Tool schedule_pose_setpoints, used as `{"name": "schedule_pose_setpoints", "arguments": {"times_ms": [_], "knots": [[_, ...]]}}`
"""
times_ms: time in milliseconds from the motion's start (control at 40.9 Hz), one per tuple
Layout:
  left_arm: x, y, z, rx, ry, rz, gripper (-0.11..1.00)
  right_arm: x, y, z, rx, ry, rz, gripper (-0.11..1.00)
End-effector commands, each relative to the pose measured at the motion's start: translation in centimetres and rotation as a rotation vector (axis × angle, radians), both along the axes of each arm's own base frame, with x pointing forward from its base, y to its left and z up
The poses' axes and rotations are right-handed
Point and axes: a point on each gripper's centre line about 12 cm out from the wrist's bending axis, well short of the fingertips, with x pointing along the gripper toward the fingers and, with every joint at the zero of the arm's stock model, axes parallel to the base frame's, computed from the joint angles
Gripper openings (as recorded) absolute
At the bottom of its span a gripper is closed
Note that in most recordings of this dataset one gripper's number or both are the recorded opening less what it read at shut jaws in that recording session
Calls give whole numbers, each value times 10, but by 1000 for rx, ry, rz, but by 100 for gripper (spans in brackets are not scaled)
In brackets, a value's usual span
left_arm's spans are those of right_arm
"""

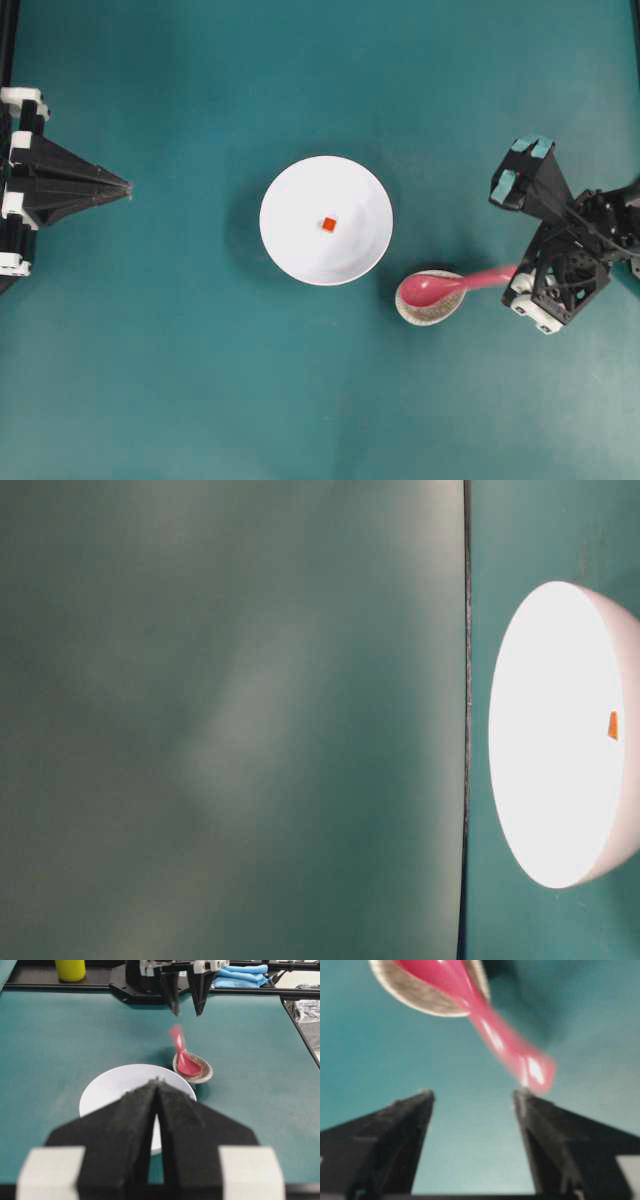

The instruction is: Grip the spoon and scoop the red block from the bowl with right arm.

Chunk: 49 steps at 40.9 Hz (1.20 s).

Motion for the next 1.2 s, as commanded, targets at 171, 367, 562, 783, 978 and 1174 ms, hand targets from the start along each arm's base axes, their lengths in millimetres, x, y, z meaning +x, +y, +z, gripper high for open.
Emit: {"name": "schedule_pose_setpoints", "arguments": {"times_ms": [171,367,562,783,978,1174], "knots": [[3,0,10,-5,-26,-2,0,0,1,10,-151,-70,170,62],[3,0,9,-7,-21,-2,0,4,1,16,-311,-362,341,62],[3,0,9,-8,-17,-2,0,-5,0,1,-357,-451,423,62],[2,0,6,-7,9,-1,0,-26,8,-24,-294,-613,488,61],[2,0,3,-7,28,-1,0,-36,-3,-35,-311,-672,486,61],[2,0,3,-7,34,-1,0,-31,-19,-29,-427,-719,520,61]]}}
